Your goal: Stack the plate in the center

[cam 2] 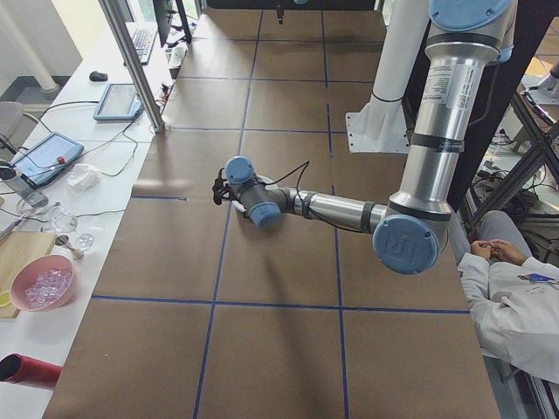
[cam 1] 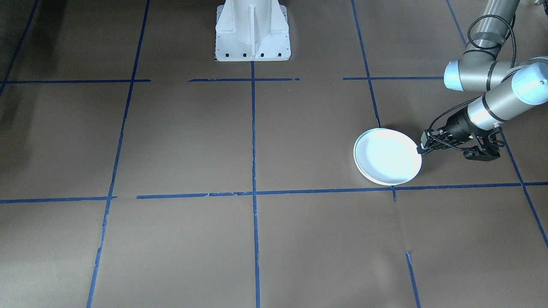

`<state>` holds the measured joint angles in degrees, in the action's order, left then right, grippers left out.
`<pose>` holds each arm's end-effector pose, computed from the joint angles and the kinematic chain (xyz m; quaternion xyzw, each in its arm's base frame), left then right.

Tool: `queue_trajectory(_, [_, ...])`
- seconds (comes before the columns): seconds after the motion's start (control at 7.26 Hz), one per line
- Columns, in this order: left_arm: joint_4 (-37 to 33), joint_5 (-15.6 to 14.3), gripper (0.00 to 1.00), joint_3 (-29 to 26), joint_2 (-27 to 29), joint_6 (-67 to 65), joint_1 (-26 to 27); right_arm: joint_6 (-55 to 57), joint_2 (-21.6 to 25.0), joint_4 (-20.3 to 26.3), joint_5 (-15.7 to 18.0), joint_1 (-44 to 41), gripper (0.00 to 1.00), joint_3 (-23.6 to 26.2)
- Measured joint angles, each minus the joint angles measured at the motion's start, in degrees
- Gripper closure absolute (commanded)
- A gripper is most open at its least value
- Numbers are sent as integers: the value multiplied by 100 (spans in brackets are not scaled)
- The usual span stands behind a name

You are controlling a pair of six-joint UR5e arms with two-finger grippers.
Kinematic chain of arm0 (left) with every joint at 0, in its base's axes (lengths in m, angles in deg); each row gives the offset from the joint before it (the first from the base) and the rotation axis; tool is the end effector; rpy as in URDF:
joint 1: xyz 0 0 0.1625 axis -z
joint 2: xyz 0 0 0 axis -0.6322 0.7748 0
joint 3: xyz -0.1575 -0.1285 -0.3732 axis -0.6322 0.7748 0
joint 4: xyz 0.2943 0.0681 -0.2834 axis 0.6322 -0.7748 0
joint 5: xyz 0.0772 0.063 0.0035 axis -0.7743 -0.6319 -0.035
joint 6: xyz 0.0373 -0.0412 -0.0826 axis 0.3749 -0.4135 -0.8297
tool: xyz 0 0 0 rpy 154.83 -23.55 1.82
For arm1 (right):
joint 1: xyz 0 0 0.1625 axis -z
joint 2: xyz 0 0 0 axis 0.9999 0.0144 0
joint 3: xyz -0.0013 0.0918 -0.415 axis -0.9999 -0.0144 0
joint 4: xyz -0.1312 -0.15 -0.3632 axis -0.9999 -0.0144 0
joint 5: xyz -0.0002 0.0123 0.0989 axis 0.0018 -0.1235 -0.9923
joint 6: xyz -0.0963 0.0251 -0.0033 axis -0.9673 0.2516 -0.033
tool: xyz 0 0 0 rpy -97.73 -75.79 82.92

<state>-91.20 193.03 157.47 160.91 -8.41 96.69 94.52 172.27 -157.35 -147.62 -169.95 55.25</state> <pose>0.2599 -0.5202 0.5222 0.0094 0.5191 -0.0157 0.8545 -0.0078 -0.4635 0.6882 -0.0435 -0.3572 0.0122 0.9330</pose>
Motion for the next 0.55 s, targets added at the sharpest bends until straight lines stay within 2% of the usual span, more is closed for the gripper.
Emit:
queue_trajectory(0.28, [5,-5,0,5,-6,86,53,0,0,0,0,0,0,0])
queue_trajectory(0.55, [412,12,0,54,-74,927,596,0,0,0,0,0,0,0])
